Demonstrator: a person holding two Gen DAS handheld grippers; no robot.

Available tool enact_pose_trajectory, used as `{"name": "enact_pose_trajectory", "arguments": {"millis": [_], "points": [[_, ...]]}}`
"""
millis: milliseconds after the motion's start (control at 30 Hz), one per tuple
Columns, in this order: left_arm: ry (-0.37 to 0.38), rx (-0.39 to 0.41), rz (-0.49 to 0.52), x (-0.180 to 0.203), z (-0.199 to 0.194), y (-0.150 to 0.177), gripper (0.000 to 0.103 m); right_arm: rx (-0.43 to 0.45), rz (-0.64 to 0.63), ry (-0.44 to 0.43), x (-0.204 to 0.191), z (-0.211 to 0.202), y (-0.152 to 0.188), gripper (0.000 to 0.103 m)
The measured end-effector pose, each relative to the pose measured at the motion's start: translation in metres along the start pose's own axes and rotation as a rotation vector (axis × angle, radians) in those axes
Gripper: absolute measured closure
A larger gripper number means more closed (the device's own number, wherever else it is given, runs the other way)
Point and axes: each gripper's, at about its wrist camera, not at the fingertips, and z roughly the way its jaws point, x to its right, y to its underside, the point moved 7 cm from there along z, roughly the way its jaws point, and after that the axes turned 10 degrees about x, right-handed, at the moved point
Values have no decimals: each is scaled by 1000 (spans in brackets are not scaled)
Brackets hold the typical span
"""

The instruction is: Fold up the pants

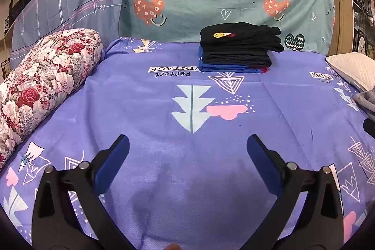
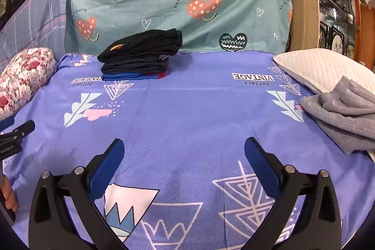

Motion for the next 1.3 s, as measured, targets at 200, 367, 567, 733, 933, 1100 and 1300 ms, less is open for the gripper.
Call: {"name": "enact_pose_trajectory", "arguments": {"millis": [200,367,567,733,933,1100,1300], "points": [[6,0,0,0,0,0,2,11,-5,-2,-1,-2,-1,1],[5,2,7,1,-1,0,2,7,2,0,0,-2,-1,1],[3,5,10,2,-2,0,2,8,2,1,0,-2,-1,1],[2,8,12,2,-3,0,2,9,4,1,0,-1,-2,1],[-1,12,12,1,-3,0,2,10,5,1,1,-1,-2,1],[-3,30,13,0,-5,-2,2,10,4,1,1,-1,-2,1],[-3,34,17,1,-5,-3,2,11,4,0,1,-1,-2,1]]}}
